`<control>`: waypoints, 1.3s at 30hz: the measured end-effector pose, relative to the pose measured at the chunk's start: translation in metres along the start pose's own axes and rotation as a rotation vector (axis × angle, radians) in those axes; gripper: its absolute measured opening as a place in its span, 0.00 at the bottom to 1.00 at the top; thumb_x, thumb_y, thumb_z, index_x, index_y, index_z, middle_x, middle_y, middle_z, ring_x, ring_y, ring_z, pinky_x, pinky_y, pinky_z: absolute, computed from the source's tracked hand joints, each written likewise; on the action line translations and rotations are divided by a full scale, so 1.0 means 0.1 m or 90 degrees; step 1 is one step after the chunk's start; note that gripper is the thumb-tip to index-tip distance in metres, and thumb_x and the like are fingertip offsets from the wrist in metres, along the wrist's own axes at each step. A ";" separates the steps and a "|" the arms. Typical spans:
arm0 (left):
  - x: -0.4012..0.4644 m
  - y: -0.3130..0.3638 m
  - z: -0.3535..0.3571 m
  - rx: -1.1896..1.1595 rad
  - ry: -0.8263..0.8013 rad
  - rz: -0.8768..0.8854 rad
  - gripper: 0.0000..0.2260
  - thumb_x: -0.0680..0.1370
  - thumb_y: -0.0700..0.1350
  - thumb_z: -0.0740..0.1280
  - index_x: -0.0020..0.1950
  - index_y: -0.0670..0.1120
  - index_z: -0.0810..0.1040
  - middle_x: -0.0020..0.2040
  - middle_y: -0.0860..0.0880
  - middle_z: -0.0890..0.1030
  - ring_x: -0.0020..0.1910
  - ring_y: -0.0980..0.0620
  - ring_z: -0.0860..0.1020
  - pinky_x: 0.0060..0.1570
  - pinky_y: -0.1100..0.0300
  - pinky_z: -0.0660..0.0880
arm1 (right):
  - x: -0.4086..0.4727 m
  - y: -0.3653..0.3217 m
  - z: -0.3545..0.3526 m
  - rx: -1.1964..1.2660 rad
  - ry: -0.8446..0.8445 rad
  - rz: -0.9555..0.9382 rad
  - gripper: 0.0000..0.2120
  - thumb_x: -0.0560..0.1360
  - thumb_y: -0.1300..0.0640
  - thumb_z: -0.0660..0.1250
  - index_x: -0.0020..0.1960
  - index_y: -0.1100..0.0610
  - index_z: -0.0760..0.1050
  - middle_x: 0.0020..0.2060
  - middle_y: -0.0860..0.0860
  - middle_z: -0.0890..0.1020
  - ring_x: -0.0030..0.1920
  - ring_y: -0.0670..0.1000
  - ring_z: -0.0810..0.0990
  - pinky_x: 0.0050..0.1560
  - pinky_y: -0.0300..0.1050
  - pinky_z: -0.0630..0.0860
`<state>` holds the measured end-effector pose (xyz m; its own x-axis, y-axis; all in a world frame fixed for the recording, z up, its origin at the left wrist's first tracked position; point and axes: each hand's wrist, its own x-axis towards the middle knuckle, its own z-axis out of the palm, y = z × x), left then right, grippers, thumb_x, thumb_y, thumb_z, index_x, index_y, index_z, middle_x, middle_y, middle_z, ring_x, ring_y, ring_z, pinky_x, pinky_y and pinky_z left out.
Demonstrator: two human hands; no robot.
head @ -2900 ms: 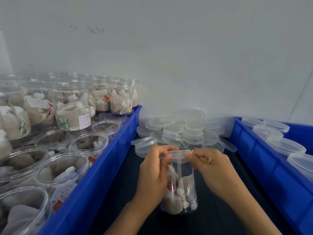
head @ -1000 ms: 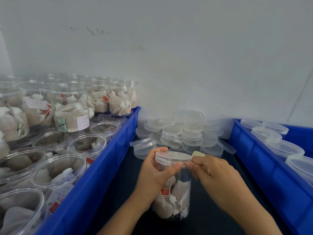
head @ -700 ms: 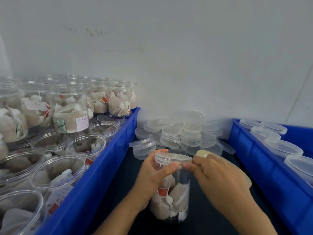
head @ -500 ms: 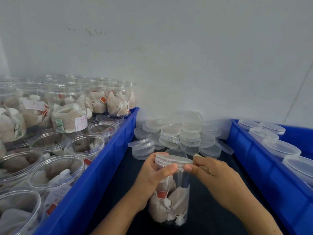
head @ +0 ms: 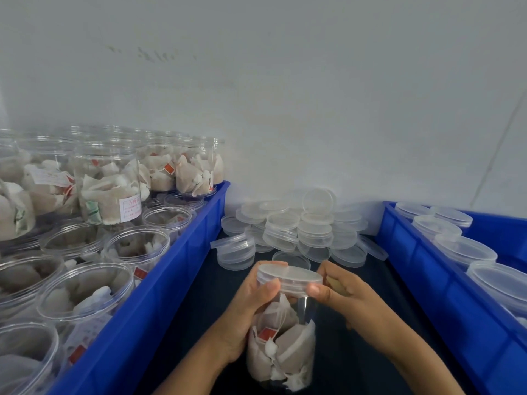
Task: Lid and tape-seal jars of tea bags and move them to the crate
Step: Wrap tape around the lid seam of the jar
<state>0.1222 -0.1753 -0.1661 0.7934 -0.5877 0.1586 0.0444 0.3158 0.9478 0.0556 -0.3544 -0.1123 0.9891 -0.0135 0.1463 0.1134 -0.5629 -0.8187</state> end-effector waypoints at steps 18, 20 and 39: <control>-0.08 0.10 0.25 0.208 0.430 0.164 0.07 0.82 0.49 0.57 0.54 0.54 0.74 0.49 0.51 0.80 0.47 0.53 0.80 0.51 0.54 0.77 | -0.07 -0.15 0.32 0.133 0.111 0.053 0.31 0.65 0.33 0.62 0.47 0.62 0.67 0.35 0.50 0.67 0.31 0.44 0.65 0.31 0.36 0.63; -0.09 0.11 0.25 0.241 0.494 0.177 0.02 0.81 0.47 0.60 0.49 0.51 0.71 0.46 0.50 0.79 0.45 0.52 0.80 0.46 0.54 0.78 | -0.08 -0.17 0.36 0.110 0.137 0.040 0.32 0.64 0.31 0.61 0.45 0.61 0.68 0.33 0.50 0.68 0.31 0.44 0.65 0.31 0.36 0.64; -0.18 0.06 0.46 0.362 0.427 0.112 0.26 0.61 0.74 0.63 0.50 0.66 0.56 0.50 0.64 0.75 0.50 0.63 0.77 0.46 0.63 0.74 | -0.11 -0.23 0.39 -0.005 0.132 0.099 0.20 0.75 0.36 0.54 0.44 0.53 0.66 0.43 0.52 0.72 0.40 0.50 0.72 0.39 0.44 0.71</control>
<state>0.0805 -0.1970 -0.1505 0.9560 0.0502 0.2891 -0.2779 -0.1615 0.9469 0.0461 -0.3088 -0.1170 0.9540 -0.2695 0.1310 -0.0400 -0.5478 -0.8356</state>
